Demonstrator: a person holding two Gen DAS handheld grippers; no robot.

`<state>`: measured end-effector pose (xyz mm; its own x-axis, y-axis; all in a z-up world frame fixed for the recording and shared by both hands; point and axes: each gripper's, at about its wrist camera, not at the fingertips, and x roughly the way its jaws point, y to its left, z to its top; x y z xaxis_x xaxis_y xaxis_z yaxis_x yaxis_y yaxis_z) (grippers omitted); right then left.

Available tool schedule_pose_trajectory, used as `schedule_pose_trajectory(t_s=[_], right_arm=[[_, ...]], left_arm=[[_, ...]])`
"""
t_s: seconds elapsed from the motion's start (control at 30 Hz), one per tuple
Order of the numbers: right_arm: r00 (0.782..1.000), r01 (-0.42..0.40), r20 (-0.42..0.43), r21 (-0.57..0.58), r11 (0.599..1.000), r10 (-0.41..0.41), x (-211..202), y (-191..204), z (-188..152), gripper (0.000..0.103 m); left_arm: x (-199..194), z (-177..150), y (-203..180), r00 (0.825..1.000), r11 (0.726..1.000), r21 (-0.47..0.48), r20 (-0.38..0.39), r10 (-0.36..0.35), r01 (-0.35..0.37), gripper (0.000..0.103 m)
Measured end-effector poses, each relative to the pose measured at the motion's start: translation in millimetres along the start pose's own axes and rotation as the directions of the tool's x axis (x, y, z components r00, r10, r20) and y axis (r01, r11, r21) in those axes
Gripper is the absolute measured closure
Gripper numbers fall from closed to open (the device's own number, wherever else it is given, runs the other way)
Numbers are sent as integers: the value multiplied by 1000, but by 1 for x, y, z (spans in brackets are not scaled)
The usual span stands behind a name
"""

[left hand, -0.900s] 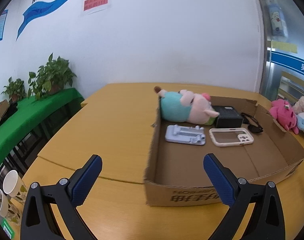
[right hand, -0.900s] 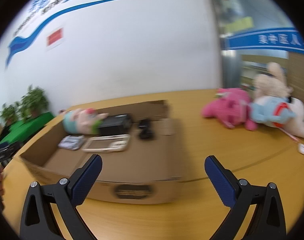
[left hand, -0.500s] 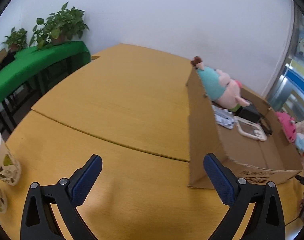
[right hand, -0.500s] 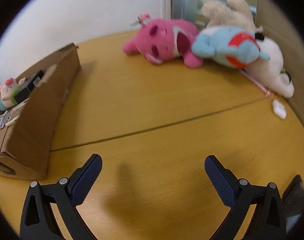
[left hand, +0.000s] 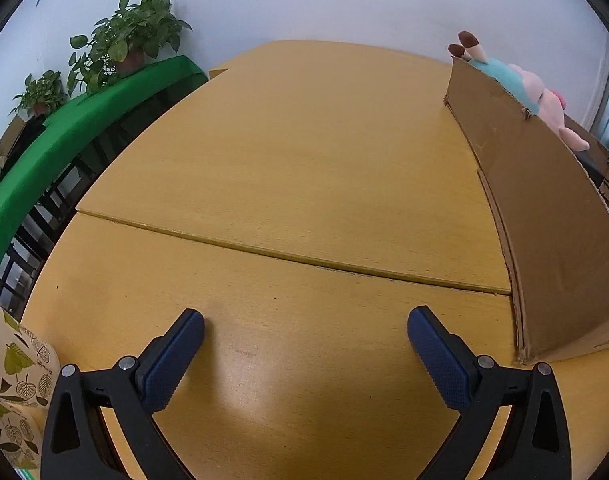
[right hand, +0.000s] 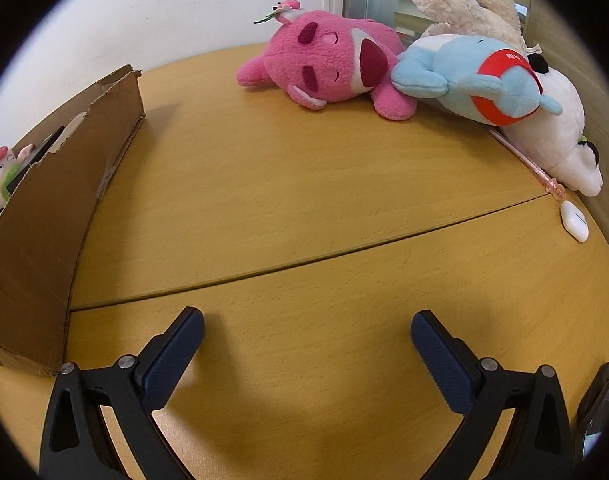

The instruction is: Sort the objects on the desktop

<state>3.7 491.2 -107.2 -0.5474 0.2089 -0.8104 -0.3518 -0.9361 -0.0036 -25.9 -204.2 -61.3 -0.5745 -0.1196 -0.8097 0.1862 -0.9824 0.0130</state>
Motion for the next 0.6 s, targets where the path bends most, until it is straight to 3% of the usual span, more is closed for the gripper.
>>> schedule_pose_trajectory(t_s=[0.6], right_arm=[[1000, 8, -3, 7, 1000, -8, 4, -1, 6, 0]], left_arm=[[7, 11, 6, 1000, 1000, -4, -4, -1, 1, 0]])
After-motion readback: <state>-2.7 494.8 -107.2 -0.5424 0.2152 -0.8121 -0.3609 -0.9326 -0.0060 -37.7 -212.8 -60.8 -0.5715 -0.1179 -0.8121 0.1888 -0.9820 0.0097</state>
